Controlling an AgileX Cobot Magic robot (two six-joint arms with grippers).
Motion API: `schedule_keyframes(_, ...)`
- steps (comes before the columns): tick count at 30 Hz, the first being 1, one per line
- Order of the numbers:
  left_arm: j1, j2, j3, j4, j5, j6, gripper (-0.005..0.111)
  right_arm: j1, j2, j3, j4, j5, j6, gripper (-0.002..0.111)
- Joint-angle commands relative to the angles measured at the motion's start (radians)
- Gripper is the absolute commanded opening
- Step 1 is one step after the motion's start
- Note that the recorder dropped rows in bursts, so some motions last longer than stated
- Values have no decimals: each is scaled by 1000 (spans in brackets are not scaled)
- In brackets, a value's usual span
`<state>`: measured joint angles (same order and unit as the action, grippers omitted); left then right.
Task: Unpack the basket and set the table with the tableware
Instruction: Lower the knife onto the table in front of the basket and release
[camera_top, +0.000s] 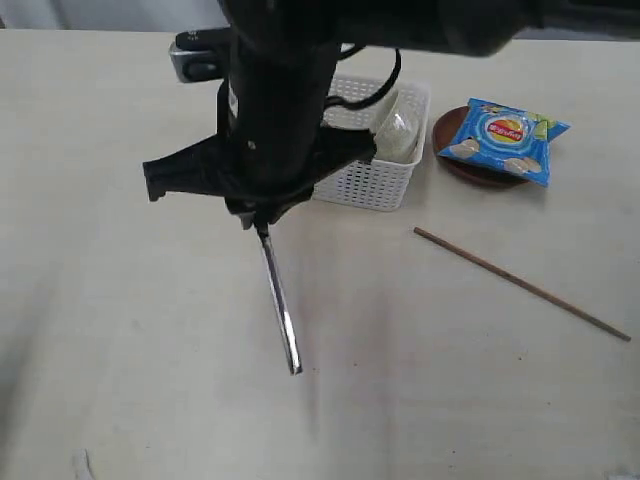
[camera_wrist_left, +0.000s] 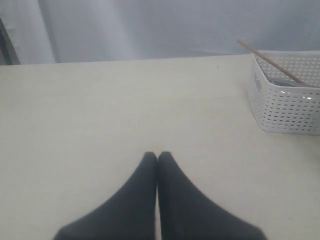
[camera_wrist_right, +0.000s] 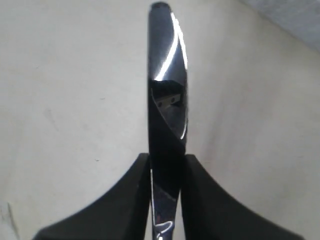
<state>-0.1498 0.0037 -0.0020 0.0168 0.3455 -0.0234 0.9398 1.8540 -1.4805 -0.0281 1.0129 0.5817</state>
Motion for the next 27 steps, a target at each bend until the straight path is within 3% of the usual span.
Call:
schedule_keyframes(1,-8,-4,2,-3,-3,0,0,2,27,99,28,-155,99,0)
schedule_keyframes(7,-8,-4,2,-3,-3,0,0,0,124,103,92,-254,113,0)
schedule_keyframes(24,-8,-4,2,-3,-3,0,0,-2,220,103,133,-300,141,0)
schedule_keyframes(27,-8,-4,2,-3,-3,0,0,-4,220,103,133,-325,167,12)
